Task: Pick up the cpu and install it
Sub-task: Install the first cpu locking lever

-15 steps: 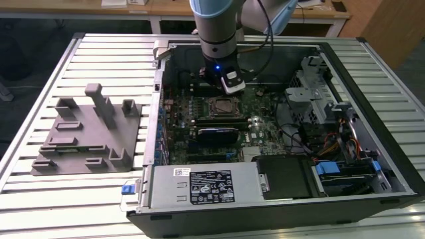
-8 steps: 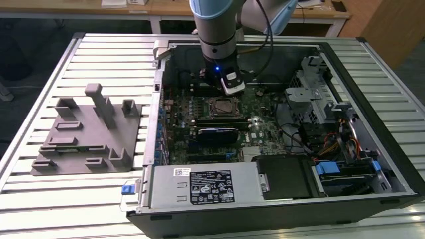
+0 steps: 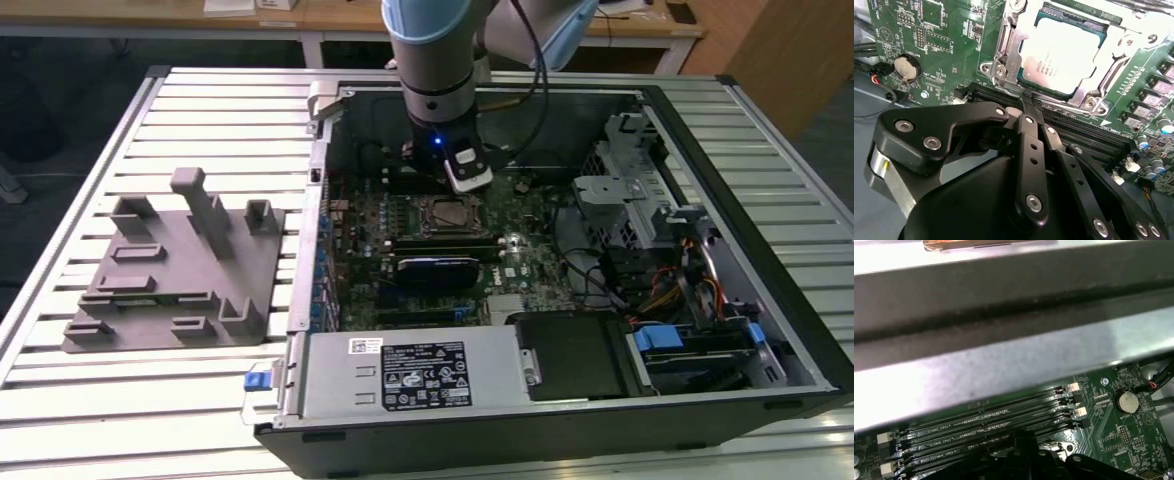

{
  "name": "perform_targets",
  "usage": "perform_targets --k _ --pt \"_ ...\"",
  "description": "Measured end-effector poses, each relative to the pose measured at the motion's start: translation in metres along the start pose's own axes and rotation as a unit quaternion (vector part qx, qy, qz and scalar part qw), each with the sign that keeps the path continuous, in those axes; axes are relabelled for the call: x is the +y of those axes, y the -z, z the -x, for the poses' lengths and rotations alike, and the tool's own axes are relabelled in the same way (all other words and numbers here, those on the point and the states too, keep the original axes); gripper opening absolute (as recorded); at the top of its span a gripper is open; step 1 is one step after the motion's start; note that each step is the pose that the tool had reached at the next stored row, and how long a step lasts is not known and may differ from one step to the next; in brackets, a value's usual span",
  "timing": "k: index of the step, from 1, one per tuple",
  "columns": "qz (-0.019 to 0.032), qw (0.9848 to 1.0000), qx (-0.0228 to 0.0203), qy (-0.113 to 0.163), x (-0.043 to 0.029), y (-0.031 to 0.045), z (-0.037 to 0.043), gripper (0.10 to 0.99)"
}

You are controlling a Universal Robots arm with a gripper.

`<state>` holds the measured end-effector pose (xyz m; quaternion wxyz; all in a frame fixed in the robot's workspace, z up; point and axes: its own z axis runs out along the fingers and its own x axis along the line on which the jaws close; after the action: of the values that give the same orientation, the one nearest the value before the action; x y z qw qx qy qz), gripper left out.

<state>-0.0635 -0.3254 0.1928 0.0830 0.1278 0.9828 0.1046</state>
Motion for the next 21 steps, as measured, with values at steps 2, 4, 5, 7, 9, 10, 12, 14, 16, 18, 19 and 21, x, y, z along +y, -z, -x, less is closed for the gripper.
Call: perform_targets --k 2,4,5,7,9,10,12,14,16,18,19,21 --pt "0.0001 1.0000 -0.0002 0.000 0.0000 -0.0008 0.0002 0.106" --pt "0.0000 1.0000 -0.0001 0.000 -0.0001 -0.0014 0.0004 0.106" --pt "-0.0001 1.0000 0.0000 0.000 -0.0001 -0.0016 0.0007 0.106" --pt "-0.0002 1.0000 -0.0001 0.000 0.0001 -0.0021 0.0021 0.106" --pt "0.0002 1.0000 0.0002 0.000 0.0004 -0.0025 0.0039 0.106" --pt "0.0005 1.0000 0.0003 0.000 0.0005 -0.0027 0.0049 0.106" --pt "0.0013 1.0000 0.0014 -0.001 0.0007 -0.0031 0.0075 0.106" --pt "0.0026 1.0000 0.0027 -0.001 0.0006 -0.0033 0.0092 0.106" --pt "0.0062 1.0000 0.0046 -0.002 0.0004 -0.0033 0.0099 0.106" --pt "0.0106 0.9999 0.0064 -0.003 0.0003 -0.0034 0.0102 0.106" --pt "0.0118 0.9999 0.0071 -0.003 0.0003 -0.0033 0.0103 0.106" --pt "0.0120 0.9999 0.0074 -0.004 0.0005 -0.0031 0.0104 0.106"
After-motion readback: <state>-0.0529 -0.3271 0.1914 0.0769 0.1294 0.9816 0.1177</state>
